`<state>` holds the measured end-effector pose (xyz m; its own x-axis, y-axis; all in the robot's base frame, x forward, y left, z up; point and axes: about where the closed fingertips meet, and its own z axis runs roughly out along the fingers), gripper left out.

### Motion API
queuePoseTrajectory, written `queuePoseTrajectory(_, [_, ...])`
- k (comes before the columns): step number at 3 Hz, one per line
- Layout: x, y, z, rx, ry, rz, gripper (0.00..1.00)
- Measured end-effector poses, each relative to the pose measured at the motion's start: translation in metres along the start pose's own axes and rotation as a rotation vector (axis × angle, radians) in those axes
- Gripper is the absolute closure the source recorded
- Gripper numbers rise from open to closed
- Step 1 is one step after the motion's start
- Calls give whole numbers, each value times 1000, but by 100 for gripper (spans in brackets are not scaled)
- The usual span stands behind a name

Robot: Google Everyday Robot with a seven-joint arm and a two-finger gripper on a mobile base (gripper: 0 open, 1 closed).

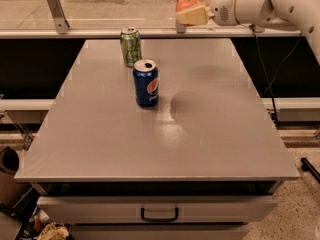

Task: Pick apple

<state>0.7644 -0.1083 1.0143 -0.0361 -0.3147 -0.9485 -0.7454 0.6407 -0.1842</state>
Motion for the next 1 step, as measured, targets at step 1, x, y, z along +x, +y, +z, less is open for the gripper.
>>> queuePoseTrajectory(1, [-1, 0, -1, 1, 0, -1, 100])
